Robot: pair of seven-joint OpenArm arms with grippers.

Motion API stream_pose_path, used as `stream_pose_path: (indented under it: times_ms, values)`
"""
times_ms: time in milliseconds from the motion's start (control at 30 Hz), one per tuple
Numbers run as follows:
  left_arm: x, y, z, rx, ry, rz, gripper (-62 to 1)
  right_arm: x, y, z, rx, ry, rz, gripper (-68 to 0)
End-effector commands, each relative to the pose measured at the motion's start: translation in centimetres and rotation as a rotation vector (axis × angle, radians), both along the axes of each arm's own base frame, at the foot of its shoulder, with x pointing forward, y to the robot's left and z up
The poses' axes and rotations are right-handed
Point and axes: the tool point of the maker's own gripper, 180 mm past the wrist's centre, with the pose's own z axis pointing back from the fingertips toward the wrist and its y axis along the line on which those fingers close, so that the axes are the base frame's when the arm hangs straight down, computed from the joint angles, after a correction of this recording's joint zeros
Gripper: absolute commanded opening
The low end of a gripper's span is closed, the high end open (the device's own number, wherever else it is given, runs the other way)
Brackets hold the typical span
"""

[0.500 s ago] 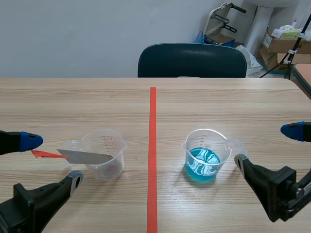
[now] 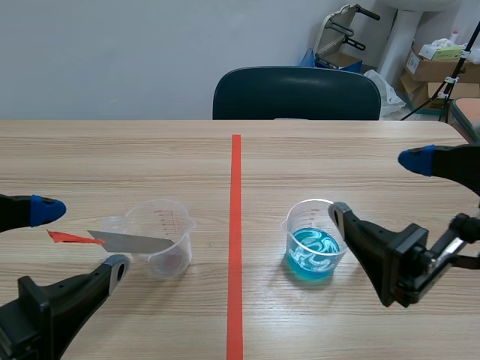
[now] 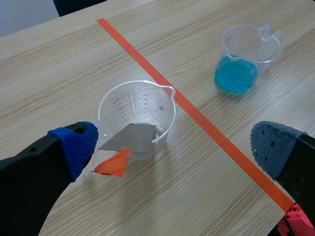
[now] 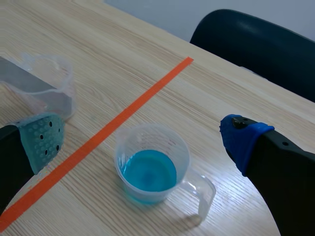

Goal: Do the redox reaction experiment

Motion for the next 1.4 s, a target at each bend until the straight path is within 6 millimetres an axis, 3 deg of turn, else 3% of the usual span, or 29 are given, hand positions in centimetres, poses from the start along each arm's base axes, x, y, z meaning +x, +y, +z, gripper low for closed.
stream_pose_path:
  times_ms: [0, 300, 633, 900, 1100, 1233, 1367]
  values:
    - [0.2, -0.3, 0.8, -0.028, -0.026, 0.0, 1.4, 0.5, 0.7, 1.2, 0.01, -0.042, 0.027, 0.4]
    - [-0.2, 0.2, 2.0, -0.005, -0.107, -0.046, 1.4, 2.1, 5.2, 2.5, -0.056, -0.135, 0.166, 0.4]
    - [-1.4, 5.2, 3.5, 0.107, -0.162, -0.013, 1.4, 2.3, 11.5, 2.9, -0.112, -0.148, 0.361, 0.4]
    - [-4.5, 6.7, 3.0, 0.122, -0.114, -0.085, 1.4, 1.2, 16.1, 0.4, -0.122, -0.108, 0.53, 0.4]
    - [-6.5, 8.7, 1.9, 0.127, -0.091, -0.107, 1.4, -0.8, 20.2, -1.4, -0.117, -0.077, 0.679, 0.4]
    - [-8.3, 9.6, 1.1, 0.117, -0.08, -0.137, 1.4, -2.1, 22.8, -2.0, -0.097, -0.074, 0.749, 0.4]
    - [-9.9, 10.2, 0.9, 0.086, -0.086, -0.167, 1.4, -2.2, 25.2, -2.2, -0.089, -0.111, 0.745, 0.4]
